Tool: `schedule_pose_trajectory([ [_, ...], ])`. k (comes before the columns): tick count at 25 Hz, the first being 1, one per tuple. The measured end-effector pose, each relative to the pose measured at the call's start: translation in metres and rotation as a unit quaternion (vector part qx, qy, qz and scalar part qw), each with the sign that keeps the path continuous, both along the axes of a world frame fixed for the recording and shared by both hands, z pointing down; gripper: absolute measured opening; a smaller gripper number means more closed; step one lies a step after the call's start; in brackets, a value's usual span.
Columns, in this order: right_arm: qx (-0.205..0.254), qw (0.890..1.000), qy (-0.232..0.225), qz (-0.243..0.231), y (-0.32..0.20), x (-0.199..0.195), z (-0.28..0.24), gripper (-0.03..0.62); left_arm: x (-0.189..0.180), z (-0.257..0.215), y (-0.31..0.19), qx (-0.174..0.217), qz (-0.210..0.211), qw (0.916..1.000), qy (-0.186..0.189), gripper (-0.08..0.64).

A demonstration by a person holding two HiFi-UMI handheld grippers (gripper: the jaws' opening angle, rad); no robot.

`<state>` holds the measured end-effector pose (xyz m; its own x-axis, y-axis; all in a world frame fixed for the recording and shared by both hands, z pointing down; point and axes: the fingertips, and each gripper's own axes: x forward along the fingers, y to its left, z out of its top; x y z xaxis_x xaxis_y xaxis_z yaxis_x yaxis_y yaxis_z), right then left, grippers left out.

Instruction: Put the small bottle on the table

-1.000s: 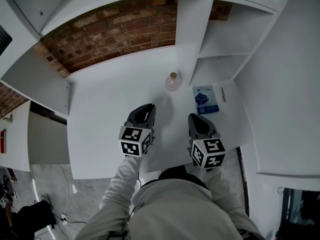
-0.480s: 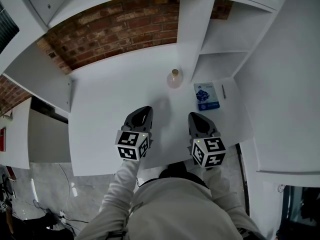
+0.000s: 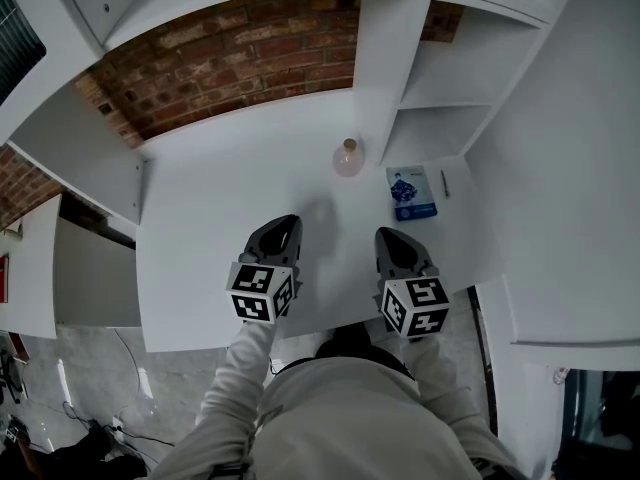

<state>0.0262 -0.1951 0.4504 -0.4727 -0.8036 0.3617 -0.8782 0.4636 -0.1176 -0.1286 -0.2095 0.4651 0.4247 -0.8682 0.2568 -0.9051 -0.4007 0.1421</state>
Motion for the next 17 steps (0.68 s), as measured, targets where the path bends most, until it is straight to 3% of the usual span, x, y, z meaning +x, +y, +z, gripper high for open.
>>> schedule_pose_trajectory([
  [17, 0.002, 1.000, 0.009, -0.003, -0.0059, 0.0043, 0.0016, 0.028, -0.0002, 0.0022, -0.0052, -0.002, -0.003, 1.0000, -0.007, 0.034],
])
